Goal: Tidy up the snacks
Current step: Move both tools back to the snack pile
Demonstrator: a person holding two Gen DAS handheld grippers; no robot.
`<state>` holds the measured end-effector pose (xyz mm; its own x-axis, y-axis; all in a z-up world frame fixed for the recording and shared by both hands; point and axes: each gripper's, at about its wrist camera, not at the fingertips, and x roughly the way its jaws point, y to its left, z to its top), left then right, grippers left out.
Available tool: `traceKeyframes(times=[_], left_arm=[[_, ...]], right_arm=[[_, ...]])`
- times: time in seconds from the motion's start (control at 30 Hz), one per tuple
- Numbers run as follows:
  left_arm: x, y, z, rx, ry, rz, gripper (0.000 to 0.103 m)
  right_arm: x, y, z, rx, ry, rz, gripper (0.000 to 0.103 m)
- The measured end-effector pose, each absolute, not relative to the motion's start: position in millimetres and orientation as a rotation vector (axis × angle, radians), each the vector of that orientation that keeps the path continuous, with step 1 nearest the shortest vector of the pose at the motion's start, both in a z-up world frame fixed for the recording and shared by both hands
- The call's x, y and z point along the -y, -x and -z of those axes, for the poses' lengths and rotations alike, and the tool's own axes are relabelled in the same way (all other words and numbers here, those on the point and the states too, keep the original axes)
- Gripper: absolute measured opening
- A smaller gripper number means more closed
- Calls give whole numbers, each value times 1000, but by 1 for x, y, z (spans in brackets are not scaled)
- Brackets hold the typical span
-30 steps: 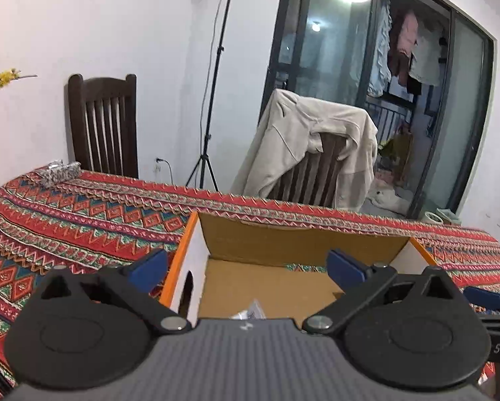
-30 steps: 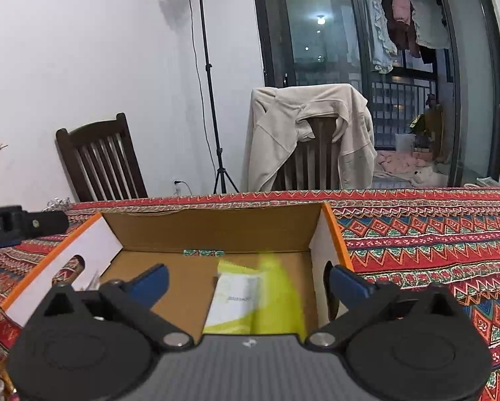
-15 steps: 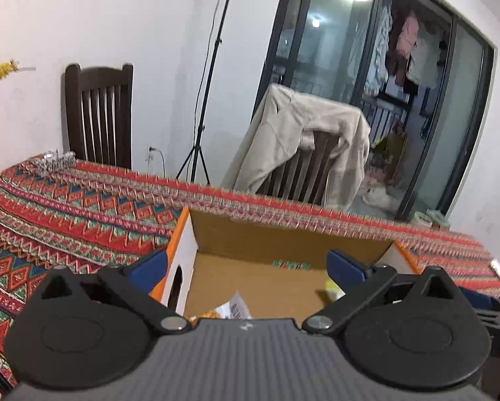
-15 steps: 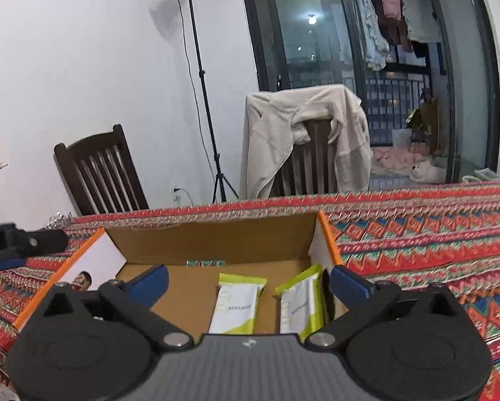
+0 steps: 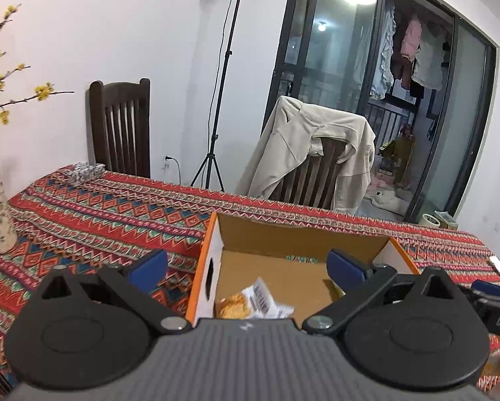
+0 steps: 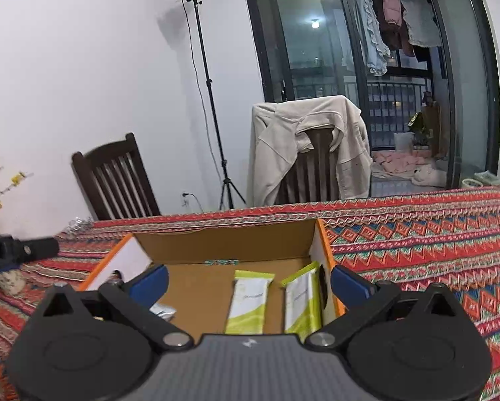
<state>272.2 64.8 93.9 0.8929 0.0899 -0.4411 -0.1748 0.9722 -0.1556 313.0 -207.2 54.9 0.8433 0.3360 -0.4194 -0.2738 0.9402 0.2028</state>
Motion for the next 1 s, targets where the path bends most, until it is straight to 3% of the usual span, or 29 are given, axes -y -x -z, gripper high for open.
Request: traceKeyframes(times=[0.63,0.9,1.0], left_arm=[[-78,-182,-60,-468,175,-161,103],[-97,-159,-32,-499,191,-179,103],[-104,-154,-18,-499,209,-199,103]], right_arm=[[187,-216,-28,-509,-70,-364,103],[169,-199,1,-597,25,-336,87],[166,-202,13,-650,29,-333,75]])
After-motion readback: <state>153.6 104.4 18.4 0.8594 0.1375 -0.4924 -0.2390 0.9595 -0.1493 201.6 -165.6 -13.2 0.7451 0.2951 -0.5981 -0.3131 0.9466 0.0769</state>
